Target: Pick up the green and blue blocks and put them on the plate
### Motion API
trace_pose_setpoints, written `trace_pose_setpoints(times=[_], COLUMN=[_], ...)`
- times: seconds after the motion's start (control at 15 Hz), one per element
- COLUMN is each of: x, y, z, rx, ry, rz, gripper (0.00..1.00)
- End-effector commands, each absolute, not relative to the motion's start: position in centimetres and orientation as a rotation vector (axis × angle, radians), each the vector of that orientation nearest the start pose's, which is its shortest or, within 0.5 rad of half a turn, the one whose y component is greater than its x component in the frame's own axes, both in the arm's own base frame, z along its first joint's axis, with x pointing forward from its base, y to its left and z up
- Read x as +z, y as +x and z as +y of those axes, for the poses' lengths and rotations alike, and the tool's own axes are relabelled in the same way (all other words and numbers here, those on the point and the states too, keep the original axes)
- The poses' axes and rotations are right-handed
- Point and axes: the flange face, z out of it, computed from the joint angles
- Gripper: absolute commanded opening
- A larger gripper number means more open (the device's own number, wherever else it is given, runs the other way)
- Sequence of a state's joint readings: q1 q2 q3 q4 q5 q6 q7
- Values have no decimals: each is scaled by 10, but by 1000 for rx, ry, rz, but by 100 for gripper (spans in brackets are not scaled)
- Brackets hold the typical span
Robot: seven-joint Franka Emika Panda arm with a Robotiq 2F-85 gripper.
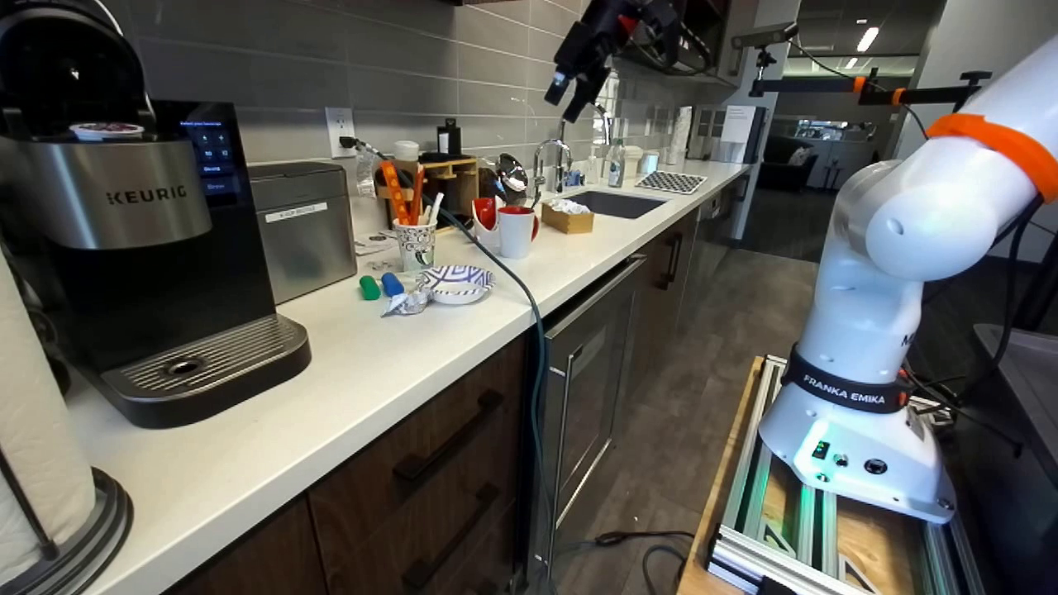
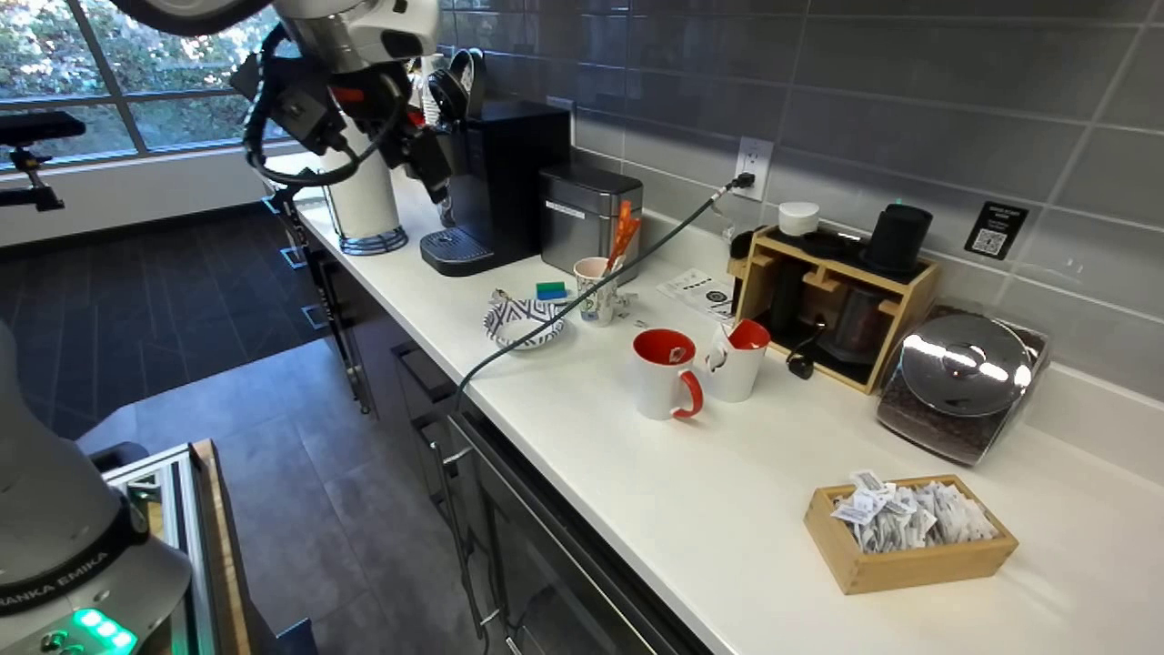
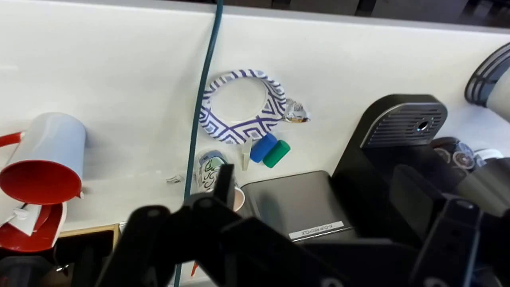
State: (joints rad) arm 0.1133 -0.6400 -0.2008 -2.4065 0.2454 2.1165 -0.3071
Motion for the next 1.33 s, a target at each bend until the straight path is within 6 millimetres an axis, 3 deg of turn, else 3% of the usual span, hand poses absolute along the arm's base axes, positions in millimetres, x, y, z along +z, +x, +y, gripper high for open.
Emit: trace_pose_setpoints(times=[0.0,0.13,0.33,0.4,0.53,0.67,0.73,0.93,1.27], x=[540,514,481,495,478,473,474,463,420], y=[465,496,541,508,532,543,552,581,613], z=[1,25,70,49,69,72,75,90,112], rx=[-450,-265,-87,-202,-128,-105,-175,-310,-363], ry=[-2816,-2844,-2788,-2838,-2819,-2816,-2808,-2816,-2879], rz=[-87,-73,-192,-142,-175,-180,14,206,551], gripper=[100,100,100,100,100,100,100,100,100])
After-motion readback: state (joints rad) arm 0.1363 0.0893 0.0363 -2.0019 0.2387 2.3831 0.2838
